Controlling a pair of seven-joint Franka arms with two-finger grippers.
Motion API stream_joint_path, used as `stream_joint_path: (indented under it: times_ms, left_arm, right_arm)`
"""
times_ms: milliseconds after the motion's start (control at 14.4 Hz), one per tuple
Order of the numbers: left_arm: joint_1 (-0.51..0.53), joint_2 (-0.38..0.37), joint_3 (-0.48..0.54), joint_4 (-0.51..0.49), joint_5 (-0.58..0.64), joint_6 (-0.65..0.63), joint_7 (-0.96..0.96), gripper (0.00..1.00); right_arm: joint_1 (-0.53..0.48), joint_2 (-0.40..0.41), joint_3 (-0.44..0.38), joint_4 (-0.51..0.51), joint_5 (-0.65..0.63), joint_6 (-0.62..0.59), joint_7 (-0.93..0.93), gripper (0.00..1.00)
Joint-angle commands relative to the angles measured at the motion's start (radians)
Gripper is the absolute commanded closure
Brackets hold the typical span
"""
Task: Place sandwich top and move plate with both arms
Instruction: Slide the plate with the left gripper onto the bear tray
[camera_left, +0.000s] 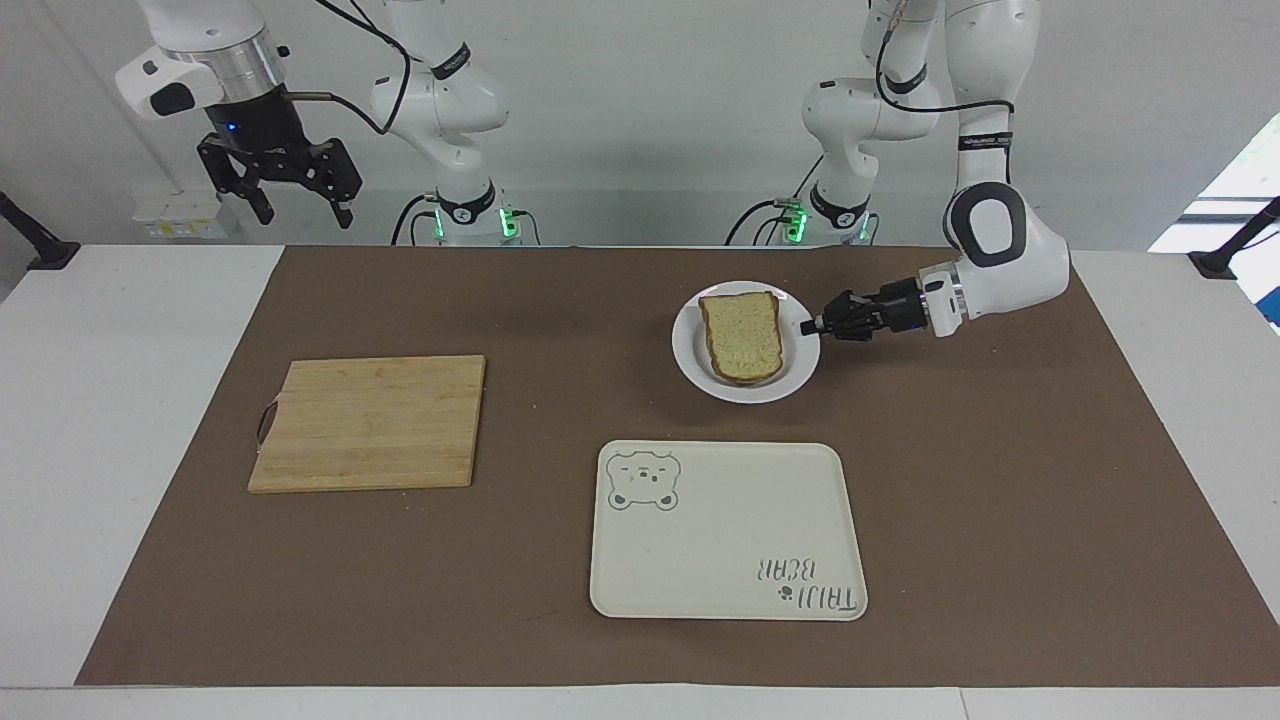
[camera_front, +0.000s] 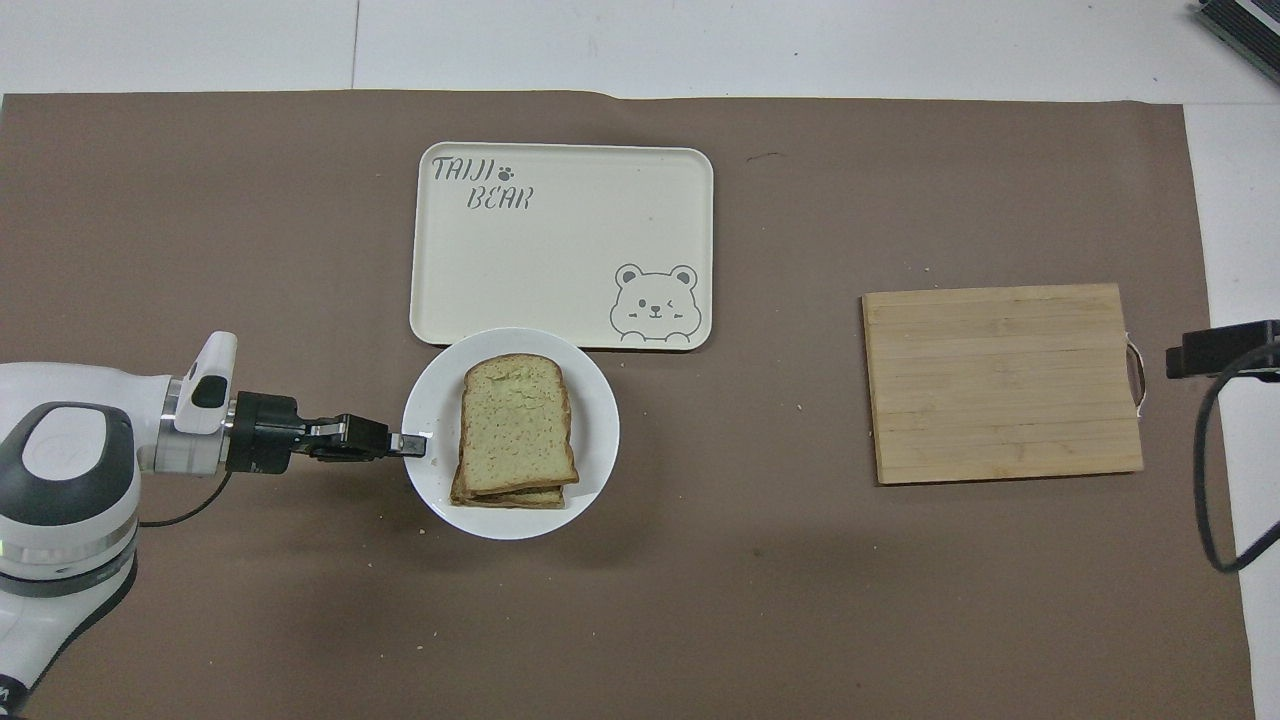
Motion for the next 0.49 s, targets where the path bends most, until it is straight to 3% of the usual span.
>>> stream_joint_path:
  times_ms: [0, 416]
  left_arm:
    - [0.032, 0.047, -0.002, 0.085, -0.018, -0.064, -0.041, 1.00]
    - [0.051, 0.124, -0.002, 0.215, -0.031, -0.089, -0.094, 1.00]
  right_arm:
    - [-0.008, -0.014, 0.007, -0.019, 0.000, 0.003, 0.018, 0.00]
    - [-0.008, -0.016, 0.007, -0.019, 0.000, 0.001, 0.018, 0.00]
